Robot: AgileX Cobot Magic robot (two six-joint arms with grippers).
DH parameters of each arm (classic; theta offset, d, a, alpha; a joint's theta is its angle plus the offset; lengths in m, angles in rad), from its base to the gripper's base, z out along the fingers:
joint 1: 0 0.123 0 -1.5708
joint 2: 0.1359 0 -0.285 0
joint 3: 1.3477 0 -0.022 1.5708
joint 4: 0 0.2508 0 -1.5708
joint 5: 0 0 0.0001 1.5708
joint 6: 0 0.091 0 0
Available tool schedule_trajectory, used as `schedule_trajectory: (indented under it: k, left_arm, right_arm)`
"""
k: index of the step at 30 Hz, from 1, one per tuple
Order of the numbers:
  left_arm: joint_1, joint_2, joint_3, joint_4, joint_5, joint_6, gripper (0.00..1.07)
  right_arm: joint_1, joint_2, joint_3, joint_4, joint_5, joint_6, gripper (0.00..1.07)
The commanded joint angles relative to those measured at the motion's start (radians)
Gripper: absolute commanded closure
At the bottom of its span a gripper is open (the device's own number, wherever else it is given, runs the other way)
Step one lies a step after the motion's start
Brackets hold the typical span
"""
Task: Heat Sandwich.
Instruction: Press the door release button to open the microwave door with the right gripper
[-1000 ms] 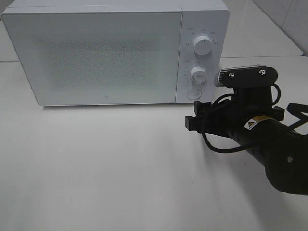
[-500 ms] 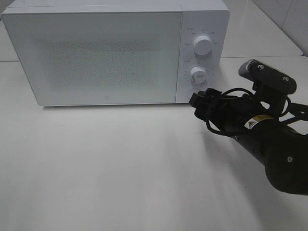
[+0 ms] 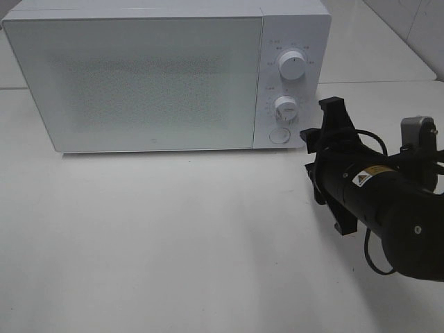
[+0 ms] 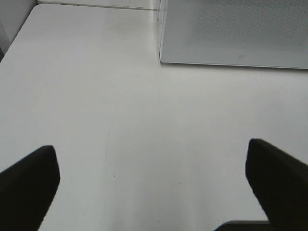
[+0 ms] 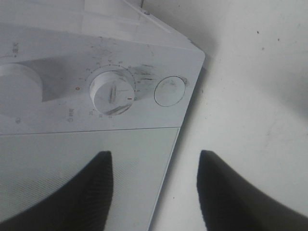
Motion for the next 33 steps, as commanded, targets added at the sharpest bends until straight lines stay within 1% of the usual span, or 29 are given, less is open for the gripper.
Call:
schedule_trajectory:
  k: [1, 2, 3, 4, 5, 7, 15, 22, 26, 33]
  left_arm:
    - [0.002, -0.005, -0.001, -0.008, -0.013, -0.001, 0.09]
    - [0.002, -0.005, -0.001, -0.008, -0.013, -0.001, 0.09]
    - [0.002, -0.005, -0.001, -0.008, -0.013, -0.001, 0.09]
    - [0.002, -0.005, -0.001, -0.008, -0.013, -0.001, 0.09]
    - [0.002, -0.005, -0.001, -0.008, -0.013, -0.001, 0.09]
    - [0.002, -0.005, -0.001, -0.008, -0.013, -0.001, 0.09]
    - [0.002, -0.005, -0.001, -0.008, -0.013, -0.001, 0.09]
    - [0.002, -0.005, -0.001, -0.008, -0.013, -0.001, 0.09]
    - [0.002, -0.005, -0.001, -0.008, -0.013, -0.001, 0.09]
    - [0.002, -0.005, -0.001, -0.008, -0.013, -0.001, 0.09]
  right_arm:
    - [0.002, -0.001, -0.007, -0.003, -0.002, 0.075, 0.75]
    - [0.002, -0.001, -0.007, -0.003, -0.002, 0.080, 0.82]
    - [0.002, -0.001, -0.007, -0.003, -0.002, 0.080, 0.82]
    - [0.002, -0.001, -0.007, -0.002, -0.002, 0.084, 0.88]
    - [0.002, -0.001, -0.007, 0.000, -0.002, 0.087, 0.99]
    - [0.002, -0.001, -0.007, 0.000, -0.002, 0.087, 1.07]
    - [-0.001, 0.001, -0.007, 0.003, 0.000, 0.116, 1.07]
    - [-0.001, 0.053, -0.027, 0.003, -0.001, 0.152, 1.07]
    - [-0.020, 0.108, -0.074, -0.024, 0.001, 0.162, 1.07]
    - [-0.064, 0.154, -0.138, -0.047, 0.022, 0.164, 1.07]
